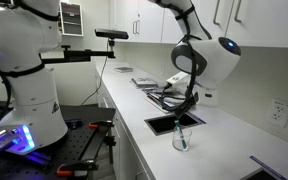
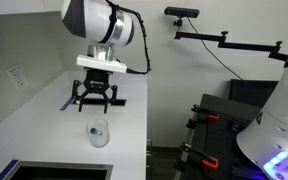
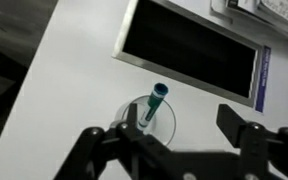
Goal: Put the marker on the countertop
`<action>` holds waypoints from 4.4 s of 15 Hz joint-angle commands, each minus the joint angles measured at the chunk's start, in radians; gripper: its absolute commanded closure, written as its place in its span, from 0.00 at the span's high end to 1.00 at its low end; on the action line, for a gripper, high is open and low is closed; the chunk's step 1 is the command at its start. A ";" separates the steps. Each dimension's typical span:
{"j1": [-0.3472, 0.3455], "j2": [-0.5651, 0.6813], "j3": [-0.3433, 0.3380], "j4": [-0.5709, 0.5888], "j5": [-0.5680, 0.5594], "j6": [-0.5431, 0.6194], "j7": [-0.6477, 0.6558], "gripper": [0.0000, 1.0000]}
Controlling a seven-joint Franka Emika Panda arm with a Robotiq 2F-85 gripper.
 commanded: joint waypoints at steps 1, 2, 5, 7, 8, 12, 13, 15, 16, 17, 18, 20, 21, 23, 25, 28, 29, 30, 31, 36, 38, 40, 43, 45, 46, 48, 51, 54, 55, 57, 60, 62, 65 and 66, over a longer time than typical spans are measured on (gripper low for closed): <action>0.015 0.075 -0.007 0.082 -0.031 -0.009 0.109 0.76; 0.017 0.094 -0.010 0.099 -0.043 -0.012 0.127 0.74; 0.007 0.149 -0.005 0.140 -0.062 -0.036 0.140 0.68; -0.006 0.176 0.003 0.159 -0.060 -0.060 0.124 0.65; -0.008 0.187 0.004 0.167 -0.059 -0.069 0.122 0.65; -0.024 0.222 0.012 0.199 -0.045 -0.123 0.109 0.53; -0.026 0.229 0.011 0.207 -0.045 -0.141 0.112 0.47; -0.029 0.241 0.008 0.223 -0.049 -0.186 0.118 0.43; -0.031 0.246 0.008 0.229 -0.047 -0.201 0.117 0.45; -0.034 0.250 0.009 0.236 -0.042 -0.218 0.113 0.48; -0.034 0.256 0.008 0.244 -0.044 -0.233 0.115 0.50; -0.035 0.264 0.008 0.258 -0.041 -0.260 0.113 0.43; -0.034 0.268 0.007 0.265 -0.040 -0.269 0.114 0.42; -0.035 0.278 0.009 0.278 -0.035 -0.285 0.113 0.37; -0.032 0.286 0.007 0.286 -0.035 -0.292 0.115 0.19; -0.032 0.293 0.006 0.293 -0.033 -0.294 0.110 0.02; -0.034 0.291 0.009 0.293 -0.027 -0.289 0.103 0.06; -0.038 0.287 0.012 0.291 -0.020 -0.290 0.095 0.06; -0.044 0.280 0.017 0.289 -0.012 -0.297 0.083 0.06; -0.079 0.188 0.021 0.251 0.024 -0.349 0.020 0.06; -0.093 0.133 0.016 0.237 0.016 -0.402 -0.010 0.06; -0.114 0.085 0.013 0.230 0.022 -0.484 -0.050 0.06; -0.123 -0.001 -0.005 0.186 0.023 -0.535 -0.105 0.06; -0.094 -0.059 -0.036 0.136 -0.038 -0.467 -0.100 0.06; -0.079 -0.079 -0.047 0.112 -0.075 -0.425 -0.097 0.06; -0.058 -0.110 -0.055 0.063 -0.165 -0.342 -0.088 0.06; -0.023 -0.145 -0.058 -0.020 -0.298 -0.207 -0.066 0.06; 0.012 -0.156 -0.061 -0.106 -0.438 -0.044 -0.033 0.06; 0.026 -0.155 -0.066 -0.133 -0.491 0.012 -0.003 0.06; 0.051 -0.149 -0.078 -0.186 -0.591 0.143 0.048 0.06; 0.112 -0.110 -0.122 -0.244 -0.762 0.336 0.167 0.06; 0.147 -0.073 -0.146 -0.263 -0.814 0.409 0.229 0.06; 0.190 -0.024 -0.173 -0.276 -0.811 0.476 0.266 0.06; 0.208 -0.007 -0.192 -0.274 -0.808 0.496 0.276 0.06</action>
